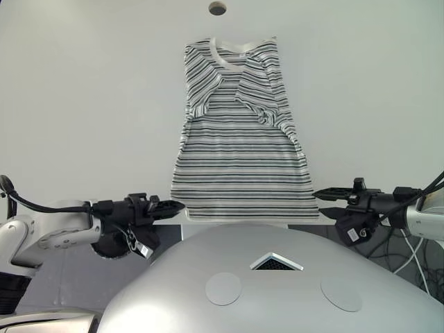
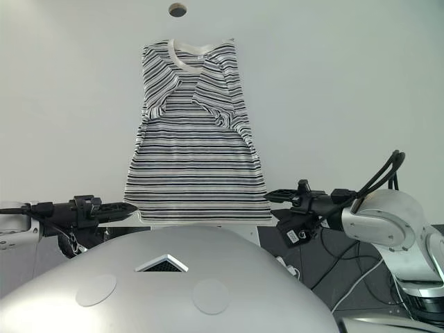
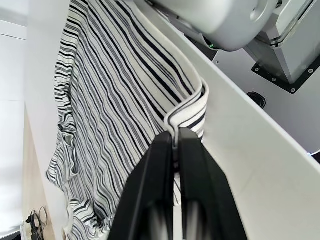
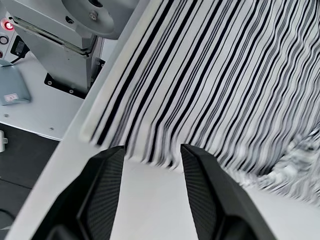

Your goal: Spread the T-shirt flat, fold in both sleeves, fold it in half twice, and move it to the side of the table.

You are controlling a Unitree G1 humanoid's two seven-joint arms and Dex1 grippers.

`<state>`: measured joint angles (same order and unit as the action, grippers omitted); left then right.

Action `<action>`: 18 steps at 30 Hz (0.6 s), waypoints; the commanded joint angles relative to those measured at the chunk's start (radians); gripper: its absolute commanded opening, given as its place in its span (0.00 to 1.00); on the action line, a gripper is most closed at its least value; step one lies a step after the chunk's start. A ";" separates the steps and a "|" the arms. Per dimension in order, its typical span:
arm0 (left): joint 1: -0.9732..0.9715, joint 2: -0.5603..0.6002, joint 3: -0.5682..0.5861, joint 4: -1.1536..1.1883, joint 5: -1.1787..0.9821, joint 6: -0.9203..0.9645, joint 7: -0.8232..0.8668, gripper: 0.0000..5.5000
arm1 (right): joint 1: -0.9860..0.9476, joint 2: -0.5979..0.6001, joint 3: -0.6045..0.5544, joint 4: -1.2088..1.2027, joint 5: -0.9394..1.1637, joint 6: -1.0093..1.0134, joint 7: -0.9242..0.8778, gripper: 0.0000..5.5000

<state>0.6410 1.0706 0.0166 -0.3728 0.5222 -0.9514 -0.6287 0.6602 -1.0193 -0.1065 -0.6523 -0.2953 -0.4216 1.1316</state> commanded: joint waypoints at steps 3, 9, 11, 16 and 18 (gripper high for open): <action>-0.015 0.008 0.003 0.024 0.027 -0.013 0.006 0.00 | -0.100 -0.053 0.094 -0.048 -0.001 0.078 0.056 0.39; -0.016 -0.001 0.004 0.036 0.047 -0.022 0.018 0.00 | -0.104 -0.091 0.068 -0.068 0.027 0.127 0.072 0.39; -0.012 -0.002 0.008 0.043 0.056 -0.028 0.024 0.00 | -0.085 -0.100 0.020 -0.090 0.049 0.155 0.079 0.39; -0.004 0.000 0.002 0.041 0.056 -0.024 0.023 0.00 | -0.059 -0.109 -0.043 -0.138 0.088 0.202 0.100 0.39; 0.005 -0.003 0.002 0.038 0.058 -0.021 0.023 0.00 | -0.059 -0.110 -0.066 -0.136 0.099 0.208 0.102 0.39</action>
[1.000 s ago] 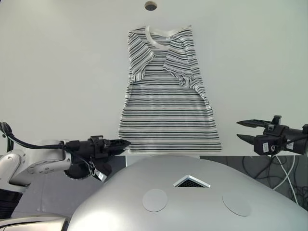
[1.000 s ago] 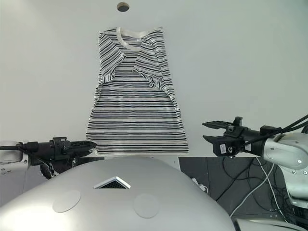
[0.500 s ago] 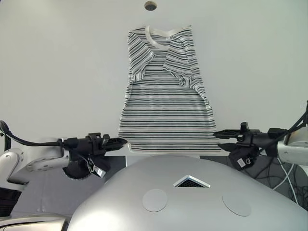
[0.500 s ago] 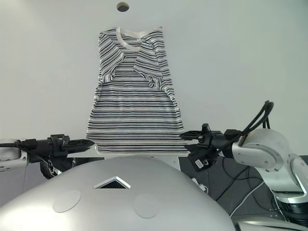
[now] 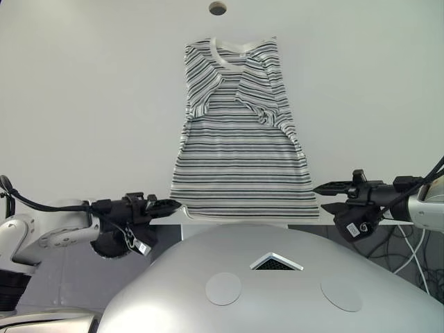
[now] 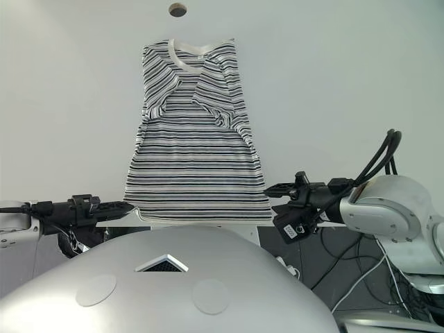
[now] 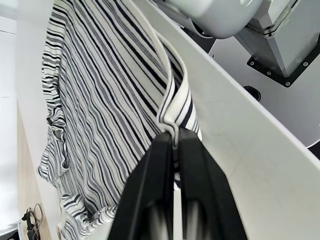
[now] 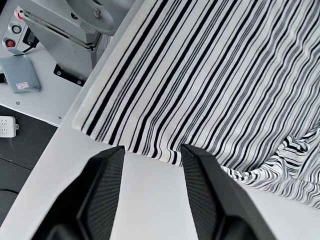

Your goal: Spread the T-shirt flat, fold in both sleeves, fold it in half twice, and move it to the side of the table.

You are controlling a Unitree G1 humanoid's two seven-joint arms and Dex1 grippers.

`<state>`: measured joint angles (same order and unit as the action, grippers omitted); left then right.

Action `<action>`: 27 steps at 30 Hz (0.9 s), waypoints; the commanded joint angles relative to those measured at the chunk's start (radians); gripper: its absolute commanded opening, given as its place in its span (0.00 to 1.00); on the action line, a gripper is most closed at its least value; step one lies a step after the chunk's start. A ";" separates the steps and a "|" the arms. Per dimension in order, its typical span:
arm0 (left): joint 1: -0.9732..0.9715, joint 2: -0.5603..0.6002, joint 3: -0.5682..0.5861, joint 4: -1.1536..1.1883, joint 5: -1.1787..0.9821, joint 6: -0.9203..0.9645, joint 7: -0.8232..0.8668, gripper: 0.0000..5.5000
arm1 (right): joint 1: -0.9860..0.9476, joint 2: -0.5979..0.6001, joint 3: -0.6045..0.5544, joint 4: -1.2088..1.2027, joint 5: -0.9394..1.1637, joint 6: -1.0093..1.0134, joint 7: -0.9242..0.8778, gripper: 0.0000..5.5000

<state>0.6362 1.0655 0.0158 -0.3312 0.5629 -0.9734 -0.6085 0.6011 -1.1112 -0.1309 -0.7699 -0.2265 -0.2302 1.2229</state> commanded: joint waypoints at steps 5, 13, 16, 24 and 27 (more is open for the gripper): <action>0.025 -0.005 0.005 -0.004 0.030 -0.002 0.010 0.00 | 0.079 -0.010 -0.054 0.010 0.015 -0.022 0.019 0.39; 0.022 -0.029 0.002 -0.029 0.043 0.017 0.019 0.00 | 0.102 -0.040 0.044 0.069 -0.003 -0.093 0.034 0.39; 0.012 -0.034 0.002 -0.028 0.049 0.018 0.021 0.00 | 0.070 -0.036 0.092 0.092 -0.023 -0.113 0.020 0.39; -0.001 -0.048 -0.003 -0.032 0.056 0.029 0.024 0.00 | 0.090 -0.031 0.020 0.184 -0.018 -0.203 -0.067 0.39; -0.002 -0.048 -0.003 -0.042 0.051 0.039 0.022 0.00 | 0.065 -0.034 -0.016 0.226 0.000 -0.231 -0.086 0.39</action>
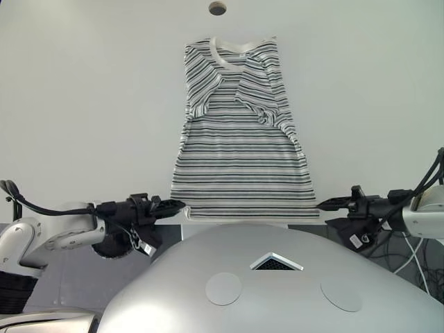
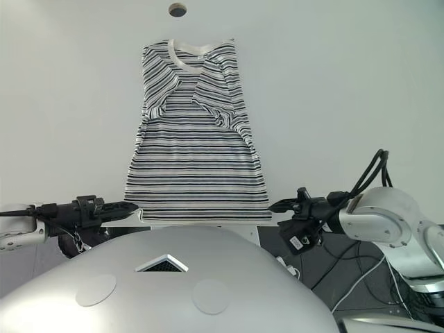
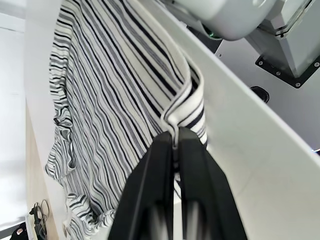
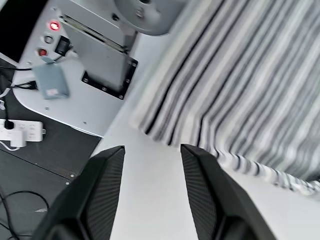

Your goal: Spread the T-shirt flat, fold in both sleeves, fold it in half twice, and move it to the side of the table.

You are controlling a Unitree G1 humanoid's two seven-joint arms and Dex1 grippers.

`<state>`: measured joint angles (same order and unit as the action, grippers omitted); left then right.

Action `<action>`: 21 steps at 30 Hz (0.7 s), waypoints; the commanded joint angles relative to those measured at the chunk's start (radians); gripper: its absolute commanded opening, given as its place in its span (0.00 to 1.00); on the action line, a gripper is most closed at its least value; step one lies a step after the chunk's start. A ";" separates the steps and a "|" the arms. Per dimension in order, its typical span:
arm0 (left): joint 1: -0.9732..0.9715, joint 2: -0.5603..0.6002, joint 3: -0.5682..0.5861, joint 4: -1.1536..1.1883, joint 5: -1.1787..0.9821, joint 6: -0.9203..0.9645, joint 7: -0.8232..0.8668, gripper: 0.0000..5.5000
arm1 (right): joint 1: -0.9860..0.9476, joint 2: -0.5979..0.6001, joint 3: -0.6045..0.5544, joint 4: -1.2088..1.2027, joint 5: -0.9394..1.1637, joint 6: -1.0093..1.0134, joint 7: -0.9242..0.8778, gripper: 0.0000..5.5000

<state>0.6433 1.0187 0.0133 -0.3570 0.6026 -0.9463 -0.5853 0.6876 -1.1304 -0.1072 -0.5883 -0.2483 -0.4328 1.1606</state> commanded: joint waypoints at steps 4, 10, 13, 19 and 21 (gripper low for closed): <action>-0.004 -0.001 0.002 -0.028 0.007 0.020 -0.004 0.00 | -0.037 -0.013 -0.015 0.099 0.008 -0.071 -0.040 0.39; -0.003 0.004 0.002 -0.045 -0.002 0.032 -0.008 0.00 | -0.081 -0.002 0.094 0.182 -0.063 -0.113 -0.063 0.39; -0.009 0.008 0.001 -0.041 -0.006 0.034 -0.008 0.00 | -0.107 -0.001 0.126 0.167 -0.063 -0.111 -0.067 0.39; -0.010 0.004 -0.003 -0.043 -0.006 0.039 -0.009 0.00 | -0.126 -0.010 0.138 0.125 -0.064 -0.109 -0.088 0.39; -0.013 0.008 -0.003 -0.041 -0.007 0.038 -0.009 0.00 | -0.122 -0.009 0.135 0.101 -0.071 -0.106 -0.093 0.39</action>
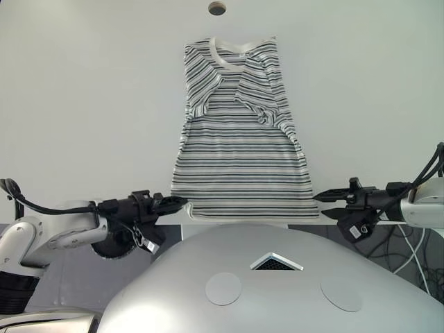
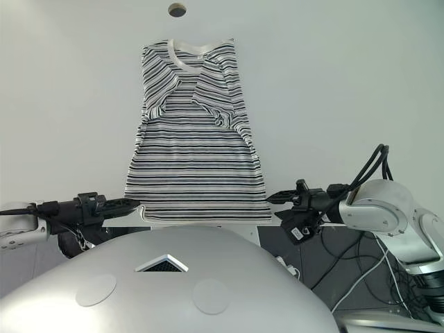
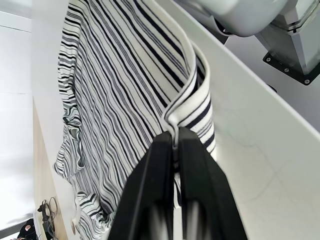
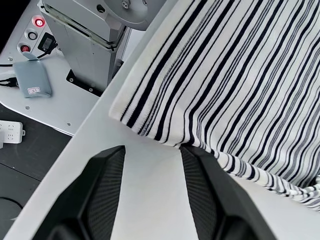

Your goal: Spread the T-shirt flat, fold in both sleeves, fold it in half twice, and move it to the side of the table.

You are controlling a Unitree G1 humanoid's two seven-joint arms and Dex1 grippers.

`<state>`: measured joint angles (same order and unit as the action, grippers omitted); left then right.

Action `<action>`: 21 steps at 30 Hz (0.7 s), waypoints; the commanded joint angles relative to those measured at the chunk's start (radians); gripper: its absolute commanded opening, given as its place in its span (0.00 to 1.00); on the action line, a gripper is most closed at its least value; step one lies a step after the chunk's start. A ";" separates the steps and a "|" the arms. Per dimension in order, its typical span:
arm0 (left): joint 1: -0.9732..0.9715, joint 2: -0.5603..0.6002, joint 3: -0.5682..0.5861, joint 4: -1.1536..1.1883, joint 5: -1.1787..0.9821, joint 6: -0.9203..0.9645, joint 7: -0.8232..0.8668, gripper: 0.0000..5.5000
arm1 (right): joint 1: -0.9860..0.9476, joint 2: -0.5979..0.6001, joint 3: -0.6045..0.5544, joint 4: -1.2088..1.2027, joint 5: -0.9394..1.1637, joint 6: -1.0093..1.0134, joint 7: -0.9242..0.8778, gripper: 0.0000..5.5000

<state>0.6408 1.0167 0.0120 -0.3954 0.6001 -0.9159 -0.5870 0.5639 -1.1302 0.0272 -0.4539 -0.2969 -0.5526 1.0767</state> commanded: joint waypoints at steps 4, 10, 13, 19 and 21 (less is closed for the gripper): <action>-0.014 0.016 0.001 -0.004 -0.007 0.009 -0.011 0.00 | 0.017 -0.007 -0.012 -0.076 -0.035 0.028 -0.017 0.39; -0.031 0.022 -0.004 -0.010 -0.023 0.023 -0.027 0.00 | 0.026 -0.009 -0.020 -0.126 -0.038 0.046 -0.024 0.39; -0.038 0.026 -0.003 -0.011 -0.031 0.026 -0.033 0.00 | 0.016 -0.007 -0.007 -0.144 -0.041 0.058 -0.020 0.39; -0.047 0.023 -0.012 -0.013 -0.036 0.026 -0.039 0.00 | -0.048 -0.010 0.070 -0.110 -0.054 0.083 0.007 0.39; -0.045 0.021 -0.014 -0.014 -0.037 0.026 -0.040 0.00 | -0.061 -0.013 0.084 -0.102 -0.058 0.085 0.012 0.39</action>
<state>0.6032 1.0232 0.0012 -0.3997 0.5639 -0.8985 -0.6159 0.5268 -1.1306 0.1011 -0.5620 -0.3515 -0.4749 1.0810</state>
